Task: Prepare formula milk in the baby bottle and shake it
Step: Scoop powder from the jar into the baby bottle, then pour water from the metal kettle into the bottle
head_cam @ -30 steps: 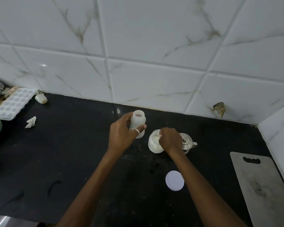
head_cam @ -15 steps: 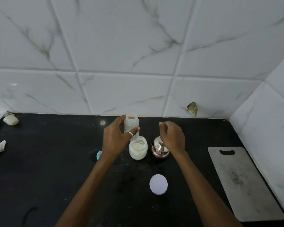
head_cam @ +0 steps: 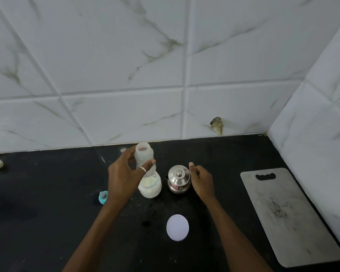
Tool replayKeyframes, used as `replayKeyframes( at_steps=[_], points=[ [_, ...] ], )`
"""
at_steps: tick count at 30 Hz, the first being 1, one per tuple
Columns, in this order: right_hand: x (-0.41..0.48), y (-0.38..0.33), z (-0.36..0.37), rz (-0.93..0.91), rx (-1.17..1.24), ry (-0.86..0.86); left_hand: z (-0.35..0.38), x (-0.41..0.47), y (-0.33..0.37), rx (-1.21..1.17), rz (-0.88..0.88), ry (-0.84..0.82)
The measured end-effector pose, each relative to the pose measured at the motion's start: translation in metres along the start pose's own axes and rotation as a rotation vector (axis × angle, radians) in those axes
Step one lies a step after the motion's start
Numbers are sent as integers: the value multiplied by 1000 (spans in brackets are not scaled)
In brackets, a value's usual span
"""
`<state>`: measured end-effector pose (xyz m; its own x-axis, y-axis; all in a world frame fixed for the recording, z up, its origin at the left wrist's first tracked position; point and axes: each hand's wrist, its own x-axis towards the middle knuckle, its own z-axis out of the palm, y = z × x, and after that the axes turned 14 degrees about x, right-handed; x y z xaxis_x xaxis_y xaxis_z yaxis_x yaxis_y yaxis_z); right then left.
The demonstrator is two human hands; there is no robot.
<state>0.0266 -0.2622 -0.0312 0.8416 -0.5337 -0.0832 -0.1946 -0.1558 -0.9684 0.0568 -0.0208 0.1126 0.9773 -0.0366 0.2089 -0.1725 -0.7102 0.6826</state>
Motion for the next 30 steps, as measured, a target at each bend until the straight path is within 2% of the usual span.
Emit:
replayKeyframes(
  at_steps=[7,19,25,30],
  points=[
    [10,21,9,41,119,-29,11,-8,1,24,-35,-27],
    [12,17,18,86,388,-31,8,-13,-10,52,-49,-29],
    [9,-14,25,111,523,-7,1,-9,-10,29,-47,-25],
    [13,-70,25,80,606,-44,-13,-2,-4,-4,-29,3]
  ],
)
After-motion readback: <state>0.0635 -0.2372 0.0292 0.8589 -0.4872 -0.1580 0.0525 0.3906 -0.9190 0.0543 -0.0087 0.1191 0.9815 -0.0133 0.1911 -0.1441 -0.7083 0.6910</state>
